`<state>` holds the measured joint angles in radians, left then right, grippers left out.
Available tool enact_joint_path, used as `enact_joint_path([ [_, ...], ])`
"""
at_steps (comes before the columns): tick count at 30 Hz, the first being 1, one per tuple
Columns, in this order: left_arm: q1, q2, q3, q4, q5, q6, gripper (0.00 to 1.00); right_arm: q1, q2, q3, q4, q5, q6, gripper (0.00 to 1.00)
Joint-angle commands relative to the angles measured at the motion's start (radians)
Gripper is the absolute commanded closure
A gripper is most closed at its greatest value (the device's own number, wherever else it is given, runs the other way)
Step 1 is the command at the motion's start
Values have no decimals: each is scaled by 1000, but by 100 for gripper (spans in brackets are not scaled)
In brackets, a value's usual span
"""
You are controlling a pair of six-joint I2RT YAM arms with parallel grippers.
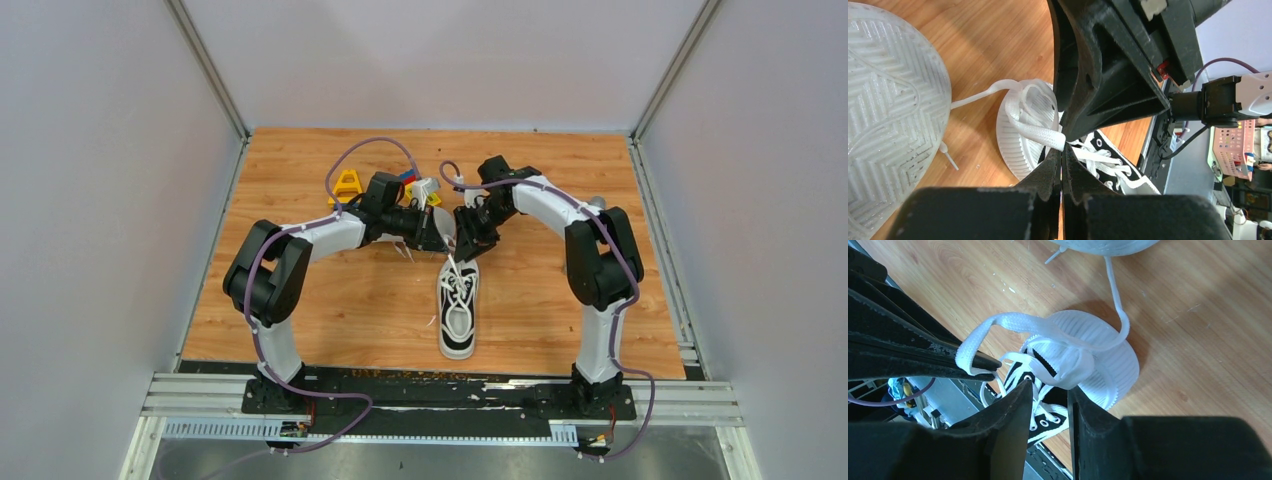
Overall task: Tie the shoes
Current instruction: Cross the shoelace with the shoelace.
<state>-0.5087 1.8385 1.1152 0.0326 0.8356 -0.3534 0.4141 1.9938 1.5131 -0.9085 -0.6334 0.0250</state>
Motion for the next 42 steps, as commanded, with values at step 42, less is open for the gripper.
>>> enact_joint_path([
  [42,4,41,20,119,125,-46,100,11,-335,-237,229,-201,-58,100],
])
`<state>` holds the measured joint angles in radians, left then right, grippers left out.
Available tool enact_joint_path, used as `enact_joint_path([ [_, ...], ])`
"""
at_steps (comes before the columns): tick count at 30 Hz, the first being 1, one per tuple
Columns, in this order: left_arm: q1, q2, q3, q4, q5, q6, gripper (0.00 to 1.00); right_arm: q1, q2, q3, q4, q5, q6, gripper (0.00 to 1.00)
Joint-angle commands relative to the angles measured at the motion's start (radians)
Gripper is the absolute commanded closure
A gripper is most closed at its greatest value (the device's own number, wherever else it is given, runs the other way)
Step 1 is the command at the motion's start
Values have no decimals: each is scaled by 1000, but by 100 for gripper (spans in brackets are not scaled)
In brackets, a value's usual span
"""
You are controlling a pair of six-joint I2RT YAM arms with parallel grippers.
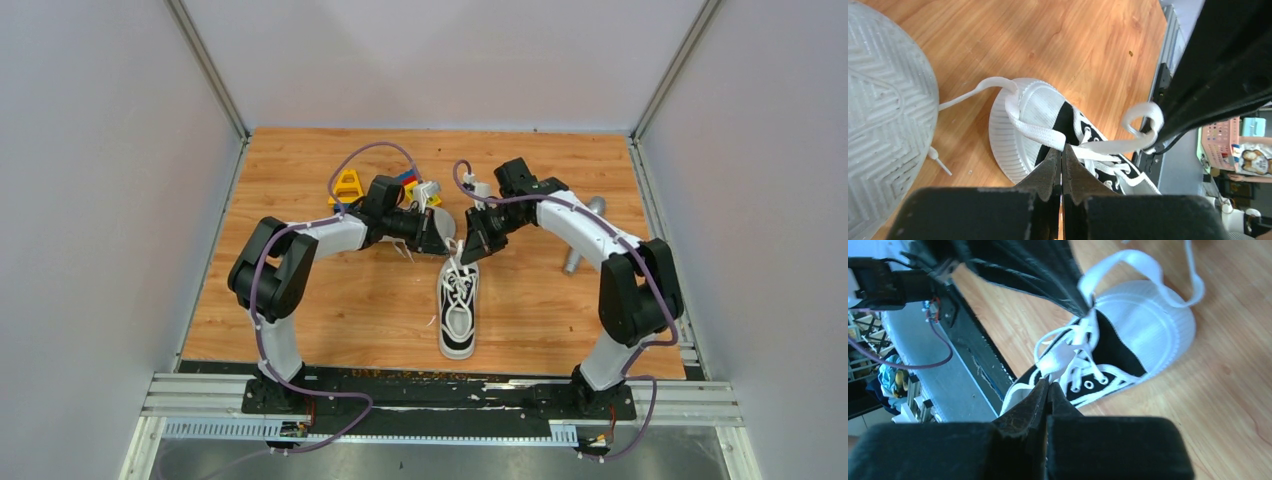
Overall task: Tie the shoes
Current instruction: Cross the shoelace with the shoelace.
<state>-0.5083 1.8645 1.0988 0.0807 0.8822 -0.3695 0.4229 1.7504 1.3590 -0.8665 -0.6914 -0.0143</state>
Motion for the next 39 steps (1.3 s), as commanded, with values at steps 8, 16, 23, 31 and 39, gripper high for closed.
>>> enact_joint_path([
  [8,4,10,-18,186,235,-142,100,2,-189,-273,540,-208,2,100],
  [16,5,-8,-54,197,290,-159,100,39,-308,-452,802,-246,-98,100],
  [23,5,4,-32,157,305,-132,100,84,-382,-538,857,-243,-284,100],
  [31,5,11,-3,116,309,-103,100,94,-424,-563,840,-197,-550,100],
  [39,6,23,12,119,313,-112,100,94,-433,-556,750,-191,-750,100],
])
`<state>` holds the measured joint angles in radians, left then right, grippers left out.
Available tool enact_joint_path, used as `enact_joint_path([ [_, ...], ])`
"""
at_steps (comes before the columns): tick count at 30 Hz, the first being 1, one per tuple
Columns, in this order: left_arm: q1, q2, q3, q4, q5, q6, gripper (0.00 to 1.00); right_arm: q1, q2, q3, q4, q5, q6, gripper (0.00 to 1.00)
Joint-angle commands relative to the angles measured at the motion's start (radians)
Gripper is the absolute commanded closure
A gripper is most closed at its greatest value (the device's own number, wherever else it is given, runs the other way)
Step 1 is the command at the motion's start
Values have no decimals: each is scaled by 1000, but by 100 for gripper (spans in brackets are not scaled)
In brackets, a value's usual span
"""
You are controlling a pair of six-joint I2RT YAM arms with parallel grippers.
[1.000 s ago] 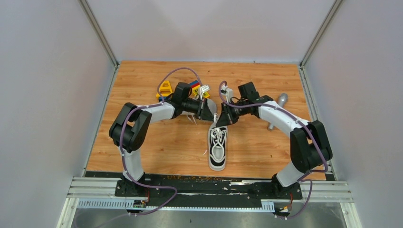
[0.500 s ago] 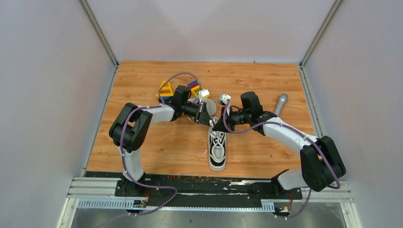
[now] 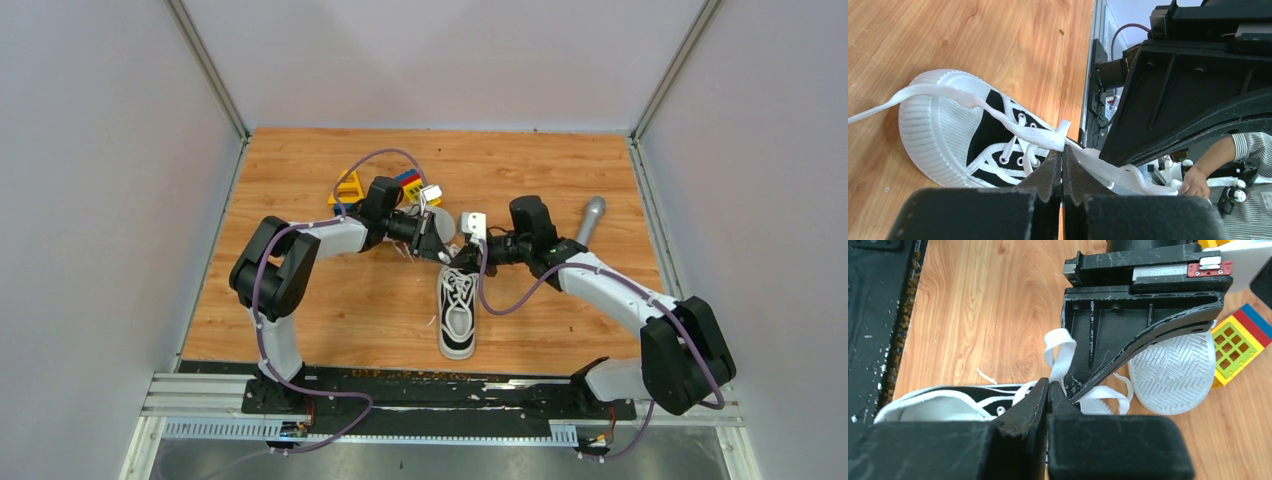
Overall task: Tie the shoes
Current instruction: Cross the shoelace with the shoelace.
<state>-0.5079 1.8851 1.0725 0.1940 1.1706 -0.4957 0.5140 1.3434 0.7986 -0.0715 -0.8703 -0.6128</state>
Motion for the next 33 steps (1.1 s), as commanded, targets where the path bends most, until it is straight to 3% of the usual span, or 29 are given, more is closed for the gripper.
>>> enact_joint_path([
  [1,4,4,39,7,24,14,100,3,-25,6,-56,-18,-156,100],
  [13,5,13,42,8,22,10,100,4,-25,14,-130,-78,-184,100],
  [25,5,26,62,8,30,4,100,6,-36,-3,-208,-7,-464,100],
  [33,4,32,67,9,28,4,100,33,16,66,-393,53,-622,100],
])
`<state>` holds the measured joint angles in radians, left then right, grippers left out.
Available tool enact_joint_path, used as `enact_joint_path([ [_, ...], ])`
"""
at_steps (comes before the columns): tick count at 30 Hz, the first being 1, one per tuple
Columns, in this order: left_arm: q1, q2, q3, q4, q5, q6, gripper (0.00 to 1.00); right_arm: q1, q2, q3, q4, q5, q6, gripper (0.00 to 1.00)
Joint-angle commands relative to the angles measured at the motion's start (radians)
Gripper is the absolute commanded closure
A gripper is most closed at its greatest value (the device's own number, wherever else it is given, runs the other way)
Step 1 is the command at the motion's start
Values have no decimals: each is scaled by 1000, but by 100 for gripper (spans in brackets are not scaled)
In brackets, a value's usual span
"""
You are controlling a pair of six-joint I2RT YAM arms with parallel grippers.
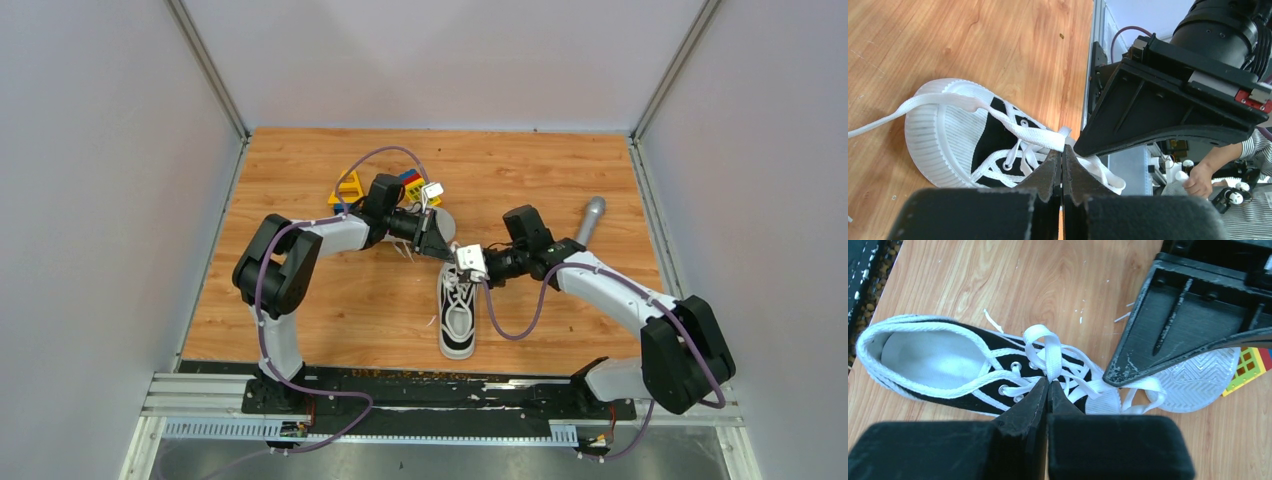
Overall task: Tie the shoes
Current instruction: Cross the shoelace with the shoelace.
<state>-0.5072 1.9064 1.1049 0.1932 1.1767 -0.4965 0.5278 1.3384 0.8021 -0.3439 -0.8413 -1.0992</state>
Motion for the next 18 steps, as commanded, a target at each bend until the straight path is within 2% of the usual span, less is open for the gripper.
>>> enact_joint_path([
  [1,4,11,36,10,21,4,100,24,29,75,-145,36,-147,100],
  [12,3,14,29,8,30,4,100,69,27,93,-160,161,-179,97],
  [15,3,16,29,10,31,4,100,73,27,104,-167,184,-173,91],
  [18,3,16,32,10,29,6,100,75,26,125,-182,207,-156,78],
])
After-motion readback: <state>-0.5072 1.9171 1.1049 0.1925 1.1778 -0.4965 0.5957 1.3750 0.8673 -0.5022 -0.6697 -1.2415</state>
